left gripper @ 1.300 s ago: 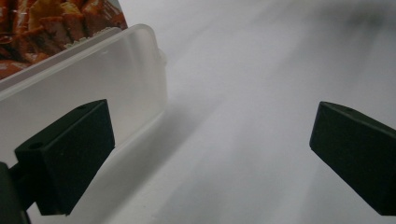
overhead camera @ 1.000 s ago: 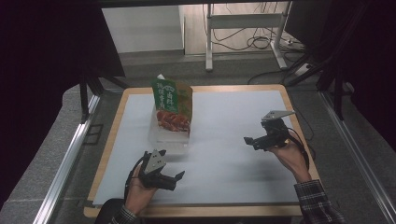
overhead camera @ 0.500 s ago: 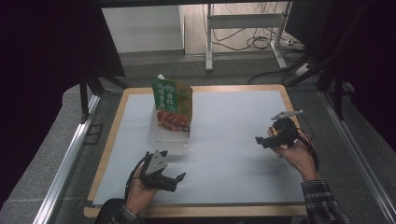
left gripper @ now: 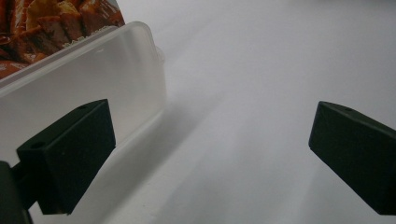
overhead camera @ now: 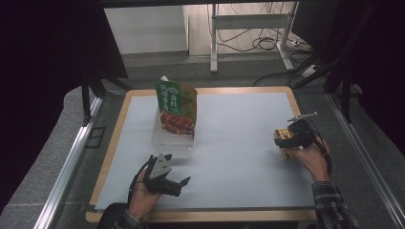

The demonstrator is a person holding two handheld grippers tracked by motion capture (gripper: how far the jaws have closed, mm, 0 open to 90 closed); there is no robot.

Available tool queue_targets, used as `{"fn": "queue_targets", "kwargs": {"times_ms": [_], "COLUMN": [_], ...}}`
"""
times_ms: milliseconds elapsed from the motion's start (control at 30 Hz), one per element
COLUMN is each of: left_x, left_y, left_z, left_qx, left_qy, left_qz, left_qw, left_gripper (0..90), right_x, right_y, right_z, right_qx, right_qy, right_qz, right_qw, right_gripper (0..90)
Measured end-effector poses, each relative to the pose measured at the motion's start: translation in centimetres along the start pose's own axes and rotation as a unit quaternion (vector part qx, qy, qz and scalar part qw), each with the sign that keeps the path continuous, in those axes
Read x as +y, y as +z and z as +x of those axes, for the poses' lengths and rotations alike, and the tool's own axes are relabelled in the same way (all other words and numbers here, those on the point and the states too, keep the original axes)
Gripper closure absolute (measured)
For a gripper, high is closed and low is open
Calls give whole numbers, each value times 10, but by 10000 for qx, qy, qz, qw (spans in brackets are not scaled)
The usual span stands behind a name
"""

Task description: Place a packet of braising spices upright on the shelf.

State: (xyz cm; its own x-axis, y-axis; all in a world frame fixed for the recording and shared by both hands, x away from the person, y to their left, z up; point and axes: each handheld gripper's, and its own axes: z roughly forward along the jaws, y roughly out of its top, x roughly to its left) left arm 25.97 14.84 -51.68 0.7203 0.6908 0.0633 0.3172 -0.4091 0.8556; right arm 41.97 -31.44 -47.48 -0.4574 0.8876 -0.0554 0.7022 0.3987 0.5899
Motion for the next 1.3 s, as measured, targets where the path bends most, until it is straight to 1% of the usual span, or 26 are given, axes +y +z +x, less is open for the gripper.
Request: {"fn": "queue_targets", "kwargs": {"times_ms": [100,167,267,333,433,467,500,633,733,833,900,967,1000,1067,1167,1200,1300], "left_x": [0,0,0,0,0,0,0,0,0,0,0,0,0,0,0,0,0], "left_y": [0,1,1,1,1,1,1,1,1,1,1,1,1,0,0,0,0], "left_z": [0,-1,-1,-1,-1,-2,-2,-2,-2,-1,-1,-1,-1,-1,-1,-1,-1], "left_qx": [-7,-5,-7,-6,-18,-17,-20,-20,-11,-10,-8,-10,-9,-12,-13,-8,-14], "left_qy": [10,21,43,46,44,46,51,62,60,57,62,61,62,58,58,60,64], "left_qz": [7,17,31,31,30,30,33,37,28,26,26,22,22,16,12,12,6], "left_qw": [10000,10000,10000,10000,10000,10000,10000,10000,10000,10000,10000,10000,10000,10000,10000,10000,10000], "left_gripper": [1,1,1,1,2,2,2,3,3,3,3,3,3,3,3,3,4], "right_x": [-1,-1,-1,-1,-2,-3,-3,-4,-4,-3,-2,-1,1,3,7,8,11], "right_y": [4,9,18,23,26,27,27,26,24,21,18,13,11,7,2,1,0], "right_z": [-5,-7,-10,-10,-10,-10,-10,-11,-11,-11,-10,-7,-4,0,10,14,25], "right_qx": [-33,-97,-139,-215,-262,-289,-280,-188,-161,-148,-72,17,74,181,353,430,564], "right_qy": [118,196,243,240,246,250,270,390,387,292,224,89,-25,-181,-427,-522,-799], "right_qz": [74,165,271,382,482,507,534,586,615,595,553,501,469,408,305,283,233], "right_qw": [9999,9996,9992,9988,9982,9980,9978,9973,9972,9977,9982,9987,9989,9988,9980,9973,9949], "right_gripper": [140,140,142,150,190,227,250,292,308,312,314,314,314,314,314,314,314]}}
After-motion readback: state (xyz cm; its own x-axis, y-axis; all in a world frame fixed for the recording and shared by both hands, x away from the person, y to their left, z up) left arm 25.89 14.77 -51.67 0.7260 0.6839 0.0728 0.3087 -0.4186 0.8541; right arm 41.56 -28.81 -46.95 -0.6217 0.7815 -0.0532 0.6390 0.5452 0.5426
